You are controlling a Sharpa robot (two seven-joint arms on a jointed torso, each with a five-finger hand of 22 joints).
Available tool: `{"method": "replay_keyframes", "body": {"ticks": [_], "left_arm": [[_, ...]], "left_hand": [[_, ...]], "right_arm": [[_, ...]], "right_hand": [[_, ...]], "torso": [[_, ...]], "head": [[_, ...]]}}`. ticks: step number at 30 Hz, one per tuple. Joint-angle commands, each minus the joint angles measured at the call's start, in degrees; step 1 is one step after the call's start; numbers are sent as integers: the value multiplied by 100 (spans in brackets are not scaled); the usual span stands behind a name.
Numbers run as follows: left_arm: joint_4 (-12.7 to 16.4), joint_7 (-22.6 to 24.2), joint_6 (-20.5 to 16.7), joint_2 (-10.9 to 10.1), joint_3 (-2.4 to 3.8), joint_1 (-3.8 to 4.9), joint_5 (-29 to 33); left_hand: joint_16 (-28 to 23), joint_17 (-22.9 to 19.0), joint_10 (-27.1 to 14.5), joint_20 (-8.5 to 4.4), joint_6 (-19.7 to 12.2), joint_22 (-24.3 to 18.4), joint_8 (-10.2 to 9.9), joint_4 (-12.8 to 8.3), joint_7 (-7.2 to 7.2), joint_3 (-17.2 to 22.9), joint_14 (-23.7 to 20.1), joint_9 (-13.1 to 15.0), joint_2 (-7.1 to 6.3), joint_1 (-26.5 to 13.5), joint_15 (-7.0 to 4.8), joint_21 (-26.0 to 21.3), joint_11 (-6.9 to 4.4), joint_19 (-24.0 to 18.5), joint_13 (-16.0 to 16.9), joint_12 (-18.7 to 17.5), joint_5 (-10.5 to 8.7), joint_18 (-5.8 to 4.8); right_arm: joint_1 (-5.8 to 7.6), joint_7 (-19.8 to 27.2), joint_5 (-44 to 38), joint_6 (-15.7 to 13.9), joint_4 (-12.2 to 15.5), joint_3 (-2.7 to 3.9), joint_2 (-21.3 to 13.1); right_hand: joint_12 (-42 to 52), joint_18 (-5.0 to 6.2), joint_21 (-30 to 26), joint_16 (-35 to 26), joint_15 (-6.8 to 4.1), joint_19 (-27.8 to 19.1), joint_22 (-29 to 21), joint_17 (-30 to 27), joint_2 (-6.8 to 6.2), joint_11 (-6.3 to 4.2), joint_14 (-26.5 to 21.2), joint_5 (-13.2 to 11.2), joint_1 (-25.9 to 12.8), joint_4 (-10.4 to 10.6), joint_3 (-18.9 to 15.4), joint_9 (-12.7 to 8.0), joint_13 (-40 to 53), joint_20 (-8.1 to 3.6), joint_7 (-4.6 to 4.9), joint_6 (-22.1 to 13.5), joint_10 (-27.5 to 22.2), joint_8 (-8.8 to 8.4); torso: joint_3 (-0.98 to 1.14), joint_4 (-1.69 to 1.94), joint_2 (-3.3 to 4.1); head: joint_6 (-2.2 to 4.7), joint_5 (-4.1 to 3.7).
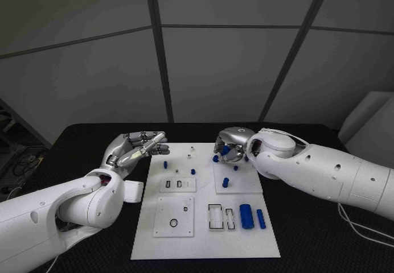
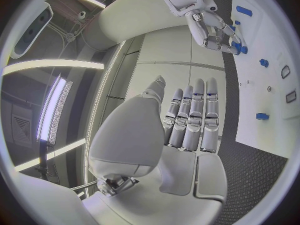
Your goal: Assemble the parts on the task board
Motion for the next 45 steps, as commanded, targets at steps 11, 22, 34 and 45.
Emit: {"method": "replay_keyframes", "body": {"ticks": [11,22,34,45], "left_arm": [[18,-4,96,-19,7,11,-56],[25,-15,108,-28,7,13,-56],[22,-24,123,-30,8,13,-56],[26,-32,129,-38,8,14,-56]], "left_hand": [[-33,7,-5,2,34,5,-28,-37,21,-5,5,-6,-19,-58,37,27,30,24,-8,-25,-25,-55],[-41,8,-9,3,31,5,-36,-40,25,-7,3,-6,-19,-62,39,29,33,25,-8,-35,-24,-56],[-47,11,-14,3,28,6,-43,-43,29,-7,4,-6,-16,-63,40,31,36,27,-8,-44,-23,-56],[-53,14,-18,3,26,6,-51,-45,31,-5,7,-6,-9,-65,41,34,38,30,-8,-53,-22,-56]], "right_arm": [[14,4,-84,154,-155,3,137],[14,26,-84,295,-221,2,196],[13,66,-84,419,-321,0,290],[13,99,-84,270,-412,-3,345]], "right_hand": [[74,-146,215,238,24,138,288,260,7,-24,257,-31,64,37,104,6,11,9,-7,-70,97,-13],[124,-179,371,394,2,222,514,434,30,-57,264,-37,94,54,214,15,27,-6,-20,-32,260,3],[146,-199,472,491,-15,264,652,530,64,-79,264,-55,134,58,324,29,34,-20,-20,52,393,25],[157,-209,538,546,-27,279,736,571,127,-96,257,-163,208,37,456,48,40,-31,-14,177,503,60]], "torso": [[7,-4,18],[8,-1,26],[6,6,36],[2,11,41]], "head": [[-35,27],[-59,32],[-84,35],[-102,38]]}}
